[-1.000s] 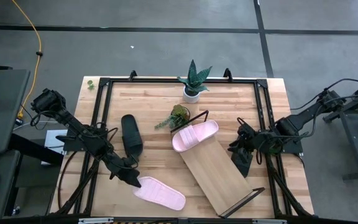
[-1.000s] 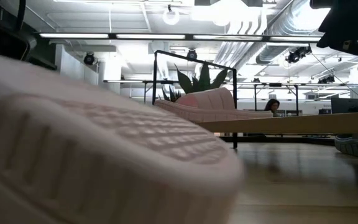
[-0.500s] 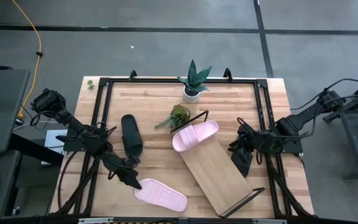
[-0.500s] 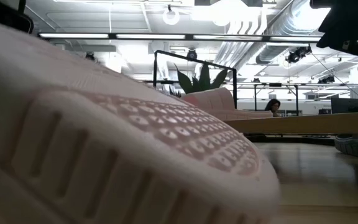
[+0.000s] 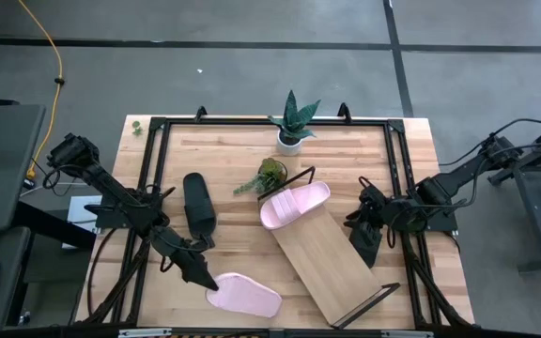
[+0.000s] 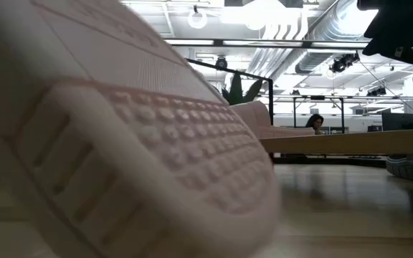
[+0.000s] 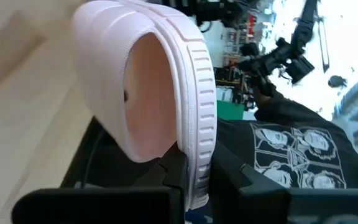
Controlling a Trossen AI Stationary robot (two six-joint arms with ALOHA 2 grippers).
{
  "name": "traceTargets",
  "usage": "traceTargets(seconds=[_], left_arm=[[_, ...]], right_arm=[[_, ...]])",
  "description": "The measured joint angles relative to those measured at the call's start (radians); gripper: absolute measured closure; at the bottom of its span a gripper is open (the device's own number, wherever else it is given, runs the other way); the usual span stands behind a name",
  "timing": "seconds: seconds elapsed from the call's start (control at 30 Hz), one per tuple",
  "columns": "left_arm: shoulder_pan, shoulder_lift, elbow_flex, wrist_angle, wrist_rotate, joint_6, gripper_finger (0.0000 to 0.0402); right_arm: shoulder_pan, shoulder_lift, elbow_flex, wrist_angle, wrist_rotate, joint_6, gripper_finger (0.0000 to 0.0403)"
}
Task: Pick and place slides into the shelf
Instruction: Put the pink slipper on the shelf
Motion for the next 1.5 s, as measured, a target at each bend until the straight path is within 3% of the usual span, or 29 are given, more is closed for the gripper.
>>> traceTargets(seconds=[0.23, 0.5, 0.77, 1.03, 1.5], left_arm=[[0.002, 0.0, 0.128, -0.174, 0.0, 0.13, 0.0373], [0.063, 0.0, 0.416, -0.729, -0.009, 0.386, 0.0378], [0.092, 0.0, 0.747, -1.153, -0.173, 0.662, 0.0378], [0.091, 0.021, 0.915, -1.197, -0.253, 0.929, 0.0378], [0.092, 0.161, 0.973, -1.284, -0.402, 1.2, 0.0379]], right_arm=[[0.0, 0.0, 0.0, 0.0, 0.003, 0.005, 0.0284], [0.0, 0.0, 0.0, 0.0, 0.003, 0.019, 0.0284], [0.0, 0.0, 0.0, 0.0, 0.003, 0.019, 0.0284], [0.0, 0.0, 0.0, -0.021, 0.003, 0.036, 0.0284], [0.0, 0.0, 0.0, -0.023, 0.004, 0.037, 0.0284]])
